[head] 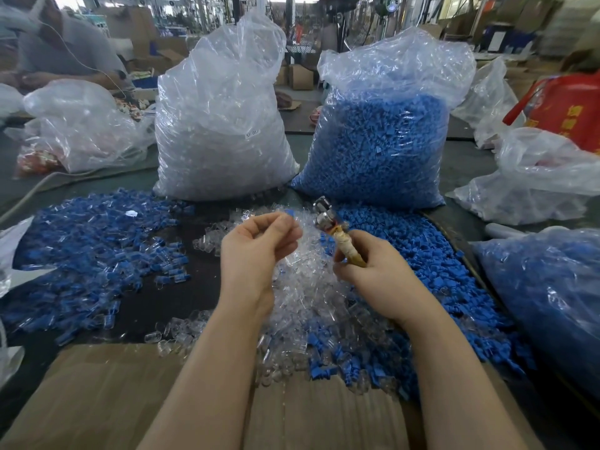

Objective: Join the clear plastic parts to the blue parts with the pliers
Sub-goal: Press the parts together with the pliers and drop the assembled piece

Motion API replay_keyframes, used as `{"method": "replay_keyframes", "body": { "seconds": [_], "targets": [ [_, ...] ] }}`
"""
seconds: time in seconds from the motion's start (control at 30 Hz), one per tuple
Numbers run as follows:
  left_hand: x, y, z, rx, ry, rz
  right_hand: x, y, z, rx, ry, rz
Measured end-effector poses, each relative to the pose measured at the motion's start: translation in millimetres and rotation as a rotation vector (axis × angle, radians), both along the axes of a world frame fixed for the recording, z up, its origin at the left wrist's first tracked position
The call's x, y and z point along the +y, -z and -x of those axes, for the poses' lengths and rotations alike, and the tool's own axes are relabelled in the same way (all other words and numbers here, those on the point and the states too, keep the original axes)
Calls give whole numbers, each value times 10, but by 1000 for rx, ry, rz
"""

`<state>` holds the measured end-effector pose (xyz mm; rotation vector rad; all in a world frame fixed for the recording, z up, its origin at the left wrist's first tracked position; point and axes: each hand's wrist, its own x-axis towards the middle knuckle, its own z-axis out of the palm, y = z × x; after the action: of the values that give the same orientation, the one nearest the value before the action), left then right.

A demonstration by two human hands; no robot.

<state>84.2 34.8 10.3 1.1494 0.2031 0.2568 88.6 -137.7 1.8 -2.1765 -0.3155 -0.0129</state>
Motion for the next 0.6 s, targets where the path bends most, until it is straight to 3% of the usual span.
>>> {"method": "replay_keyframes", "body": {
  "seconds": [0.1,0.23,0.4,0.6],
  "targets": [
    [284,36,-65,154,-131,317,-72,13,-31,22,92,27],
    [736,101,-73,207,-387,619,-217,44,-84,93,226,196],
    [1071,210,1,197,-537,820,-304,74,-84,119,401,469],
    [1145,219,19,55,-626,946,-309,69,-47,241,484,584]
  ]
}}
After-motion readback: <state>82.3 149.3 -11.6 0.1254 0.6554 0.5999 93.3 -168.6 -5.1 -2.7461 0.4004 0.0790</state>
